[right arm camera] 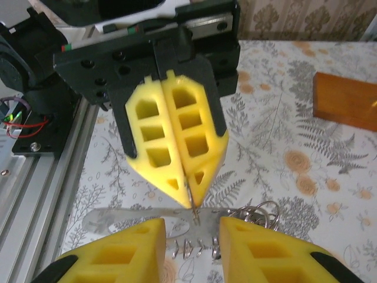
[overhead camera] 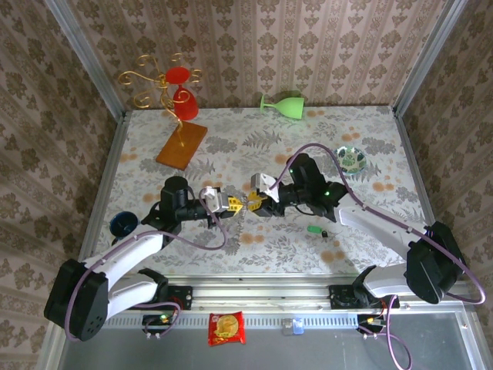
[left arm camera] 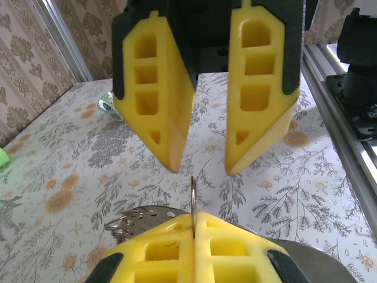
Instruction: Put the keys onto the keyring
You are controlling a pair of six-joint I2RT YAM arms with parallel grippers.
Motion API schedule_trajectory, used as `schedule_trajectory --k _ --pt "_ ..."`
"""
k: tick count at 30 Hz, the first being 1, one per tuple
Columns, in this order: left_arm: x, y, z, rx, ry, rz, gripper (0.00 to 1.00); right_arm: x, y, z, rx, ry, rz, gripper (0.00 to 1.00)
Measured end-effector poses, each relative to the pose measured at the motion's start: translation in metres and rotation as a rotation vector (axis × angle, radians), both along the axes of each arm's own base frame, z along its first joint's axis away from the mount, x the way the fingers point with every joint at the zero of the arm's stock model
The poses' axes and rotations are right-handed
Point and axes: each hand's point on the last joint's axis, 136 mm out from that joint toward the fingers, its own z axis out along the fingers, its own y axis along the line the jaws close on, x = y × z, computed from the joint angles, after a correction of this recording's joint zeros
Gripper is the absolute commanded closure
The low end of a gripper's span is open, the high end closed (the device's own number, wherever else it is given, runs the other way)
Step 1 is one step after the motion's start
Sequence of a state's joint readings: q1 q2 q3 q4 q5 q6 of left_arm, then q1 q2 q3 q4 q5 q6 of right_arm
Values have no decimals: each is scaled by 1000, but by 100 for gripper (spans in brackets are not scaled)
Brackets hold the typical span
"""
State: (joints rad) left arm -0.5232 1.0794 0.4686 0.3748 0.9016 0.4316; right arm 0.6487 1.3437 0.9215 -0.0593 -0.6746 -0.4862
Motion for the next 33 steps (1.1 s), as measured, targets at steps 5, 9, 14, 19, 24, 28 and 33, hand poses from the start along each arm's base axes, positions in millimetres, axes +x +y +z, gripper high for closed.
schedule_trajectory --k 5,9,14,19,24,28,33 --pt "-2 -1 2 -10 4 -14 100 1 6 1 18 4 5 79" --pt "-3 -1 3 -16 0 -16 100 1 9 -2 19 11 10 78" --pt "-3 -1 4 -19 -4 -17 100 1 9 -2 21 8 16 90" --pt "-2 0 2 -18 3 -11 96 0 10 -4 10 15 25 100" --pt "1 1 -2 -3 9 12 84 -2 13 -7 -42 23 50 100" --pt "2 1 -1 21 11 15 91 -3 17 -6 -111 5 73 100" --pt "2 1 0 45 -3 10 100 -2 18 -3 -173 -27 89 100"
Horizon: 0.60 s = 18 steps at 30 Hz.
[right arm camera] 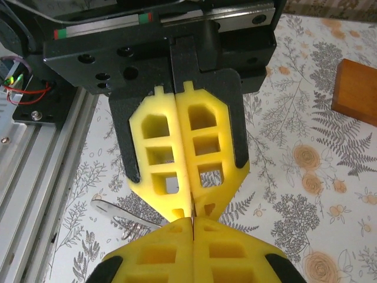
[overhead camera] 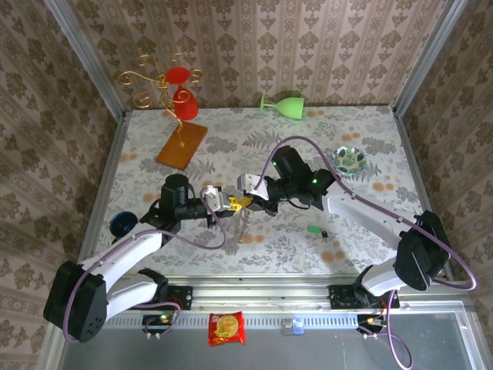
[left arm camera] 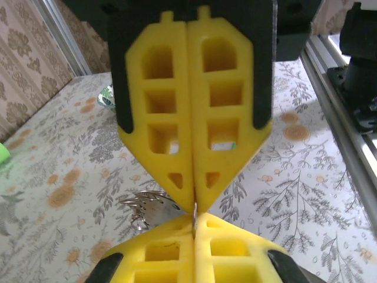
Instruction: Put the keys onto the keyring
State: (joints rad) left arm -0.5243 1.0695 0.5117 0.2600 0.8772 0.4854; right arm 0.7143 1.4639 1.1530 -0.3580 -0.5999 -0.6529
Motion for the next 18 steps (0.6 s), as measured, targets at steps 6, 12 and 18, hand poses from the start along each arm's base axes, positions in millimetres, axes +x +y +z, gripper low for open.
schedule_trajectory --k 6,12,18 --pt "0 0 -3 19 -5 11 100 2 -6 3 36 26 -29 71" --pt "3 -1 4 -20 -28 19 100 1 -26 4 99 23 -90 71" --pt "1 -4 11 -57 -40 3 100 3 -20 -1 121 28 -95 72"
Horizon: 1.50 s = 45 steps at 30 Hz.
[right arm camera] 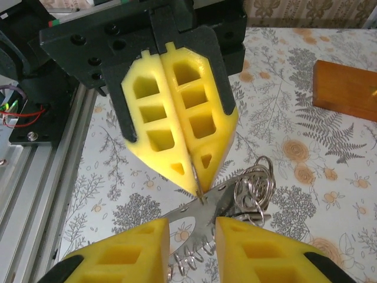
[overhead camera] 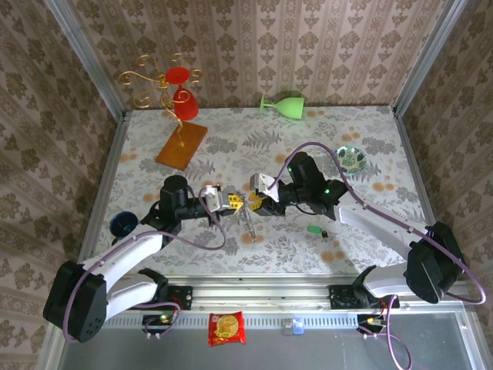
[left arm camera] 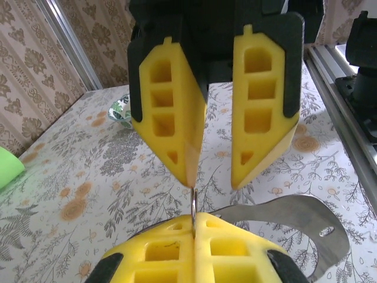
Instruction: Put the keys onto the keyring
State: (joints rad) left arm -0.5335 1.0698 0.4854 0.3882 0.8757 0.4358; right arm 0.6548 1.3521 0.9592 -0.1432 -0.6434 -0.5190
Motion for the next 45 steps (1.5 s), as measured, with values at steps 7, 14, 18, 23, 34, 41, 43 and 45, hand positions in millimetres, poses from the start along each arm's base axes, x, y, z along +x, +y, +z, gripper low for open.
schedule_trajectory --k 7,14,18,23,34,41,43,45 --pt "-2 -2 1 -12 14 -19 100 6 7 5 30 -29 -1 77" --pt "-1 -2 1 -16 17 -19 100 4 9 6 40 -21 8 99" --pt "0 -1 0 -14 22 -13 84 3 10 4 31 -23 19 100" --pt "3 0 -4 2 35 9 96 5 14 -2 -7 -11 35 100" --pt "3 2 -12 33 39 18 100 7 8 -6 -30 28 0 68" --pt "4 5 -10 44 23 43 100 29 -64 -5 -10 115 -400 63" --pt "2 7 -9 49 14 49 100 32 -76 -11 -19 208 -533 63" --pt "2 9 -10 58 11 56 100 35 -91 -27 -44 341 -699 61"
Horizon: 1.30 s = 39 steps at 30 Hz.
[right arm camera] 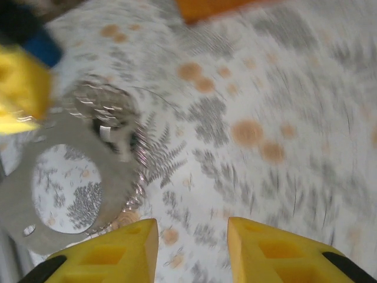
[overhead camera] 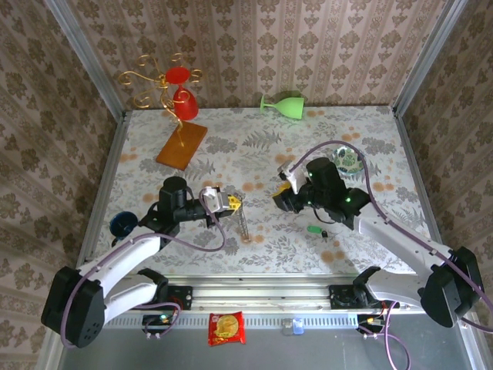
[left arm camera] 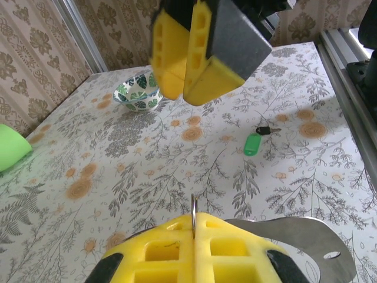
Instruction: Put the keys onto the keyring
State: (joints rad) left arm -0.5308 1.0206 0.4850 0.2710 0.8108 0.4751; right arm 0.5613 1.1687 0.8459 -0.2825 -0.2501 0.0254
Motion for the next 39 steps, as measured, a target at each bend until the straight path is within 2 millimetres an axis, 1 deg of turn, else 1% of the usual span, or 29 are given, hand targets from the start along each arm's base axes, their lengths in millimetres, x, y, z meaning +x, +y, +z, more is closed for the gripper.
schedule_trajectory --k 3,5,8,11,15,19,22,24,26,32,36,39 --pt "0 2 -1 12 -2 11 100 -5 -35 -45 -79 257 -298 59" --pt "0 3 -3 20 0 18 100 -17 -61 -75 -164 401 -471 59" --pt "1 3 -4 25 4 21 100 -36 -92 -103 -257 521 -650 58" --pt "0 4 -5 27 7 21 100 -48 -112 -116 -307 576 -758 57" --pt "0 3 -5 27 7 20 100 -46 -126 -125 -330 607 -852 57" --pt "0 3 -5 28 6 20 100 -53 -148 -138 -302 651 -985 60" --pt "0 3 -5 28 4 20 100 -59 -162 -145 -273 673 -1052 59" --pt "0 3 -5 28 4 19 100 -58 -165 -146 -254 681 -1071 59" --pt "0 3 -5 28 4 19 100 -54 -165 -146 -226 687 -1075 59" --pt "0 3 -6 30 2 18 100 -55 -153 -159 -210 759 -1035 59" --pt "0 3 -7 32 3 17 100 -60 -144 -169 -225 817 -993 65" --pt "0 3 -8 35 6 16 100 -60 -138 -169 -231 823 -960 69"
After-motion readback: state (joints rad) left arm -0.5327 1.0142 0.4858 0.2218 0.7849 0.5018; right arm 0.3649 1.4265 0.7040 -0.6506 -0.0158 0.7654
